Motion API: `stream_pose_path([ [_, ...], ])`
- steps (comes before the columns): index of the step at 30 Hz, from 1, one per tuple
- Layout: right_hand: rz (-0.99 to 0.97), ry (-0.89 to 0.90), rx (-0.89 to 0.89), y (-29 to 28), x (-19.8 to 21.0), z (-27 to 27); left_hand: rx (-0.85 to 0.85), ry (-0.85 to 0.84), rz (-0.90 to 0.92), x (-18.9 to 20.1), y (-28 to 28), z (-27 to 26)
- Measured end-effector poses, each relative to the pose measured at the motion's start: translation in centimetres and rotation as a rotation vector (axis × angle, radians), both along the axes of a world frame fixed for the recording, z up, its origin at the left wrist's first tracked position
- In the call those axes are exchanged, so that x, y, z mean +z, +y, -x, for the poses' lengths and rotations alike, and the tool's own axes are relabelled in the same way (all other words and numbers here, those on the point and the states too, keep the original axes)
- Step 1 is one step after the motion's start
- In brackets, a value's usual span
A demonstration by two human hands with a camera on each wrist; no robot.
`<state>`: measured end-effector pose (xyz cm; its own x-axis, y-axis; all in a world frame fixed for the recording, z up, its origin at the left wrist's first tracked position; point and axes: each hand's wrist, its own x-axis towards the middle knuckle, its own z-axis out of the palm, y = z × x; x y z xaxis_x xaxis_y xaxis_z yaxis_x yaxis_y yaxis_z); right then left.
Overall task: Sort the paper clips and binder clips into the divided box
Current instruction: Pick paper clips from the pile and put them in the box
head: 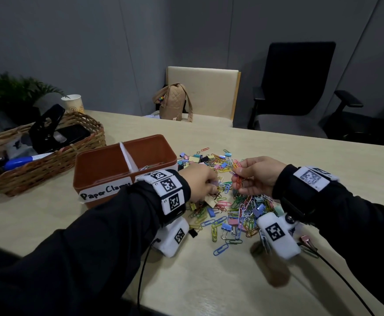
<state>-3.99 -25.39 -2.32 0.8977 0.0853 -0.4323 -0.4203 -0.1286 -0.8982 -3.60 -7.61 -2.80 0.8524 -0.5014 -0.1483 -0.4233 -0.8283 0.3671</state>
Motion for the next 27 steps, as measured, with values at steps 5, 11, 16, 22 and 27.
stream_pose_path([
  [5, 0.016, -0.023, -0.034, 0.4, 0.0, 0.0, 0.038, -0.051, 0.036, 0.7, 0.2, 0.3],
  [11, 0.032, -0.045, -0.059, 0.4, -0.3, 0.1, -0.117, -0.068, -0.043, 0.4, -1.7, 1.9],
  [16, 0.020, -0.072, -0.054, 0.5, 0.0, 0.5, -0.153, -0.014, -0.172, 0.7, -3.0, 3.0],
  [22, -0.155, -0.229, -0.059, 2.0, 2.9, -0.3, 0.088, -0.196, -0.006, 4.9, 1.7, 1.4],
  [27, -0.148, -0.337, -0.083, 6.2, 4.7, -1.7, 0.392, -0.334, -0.056, 5.3, 7.2, -0.3],
])
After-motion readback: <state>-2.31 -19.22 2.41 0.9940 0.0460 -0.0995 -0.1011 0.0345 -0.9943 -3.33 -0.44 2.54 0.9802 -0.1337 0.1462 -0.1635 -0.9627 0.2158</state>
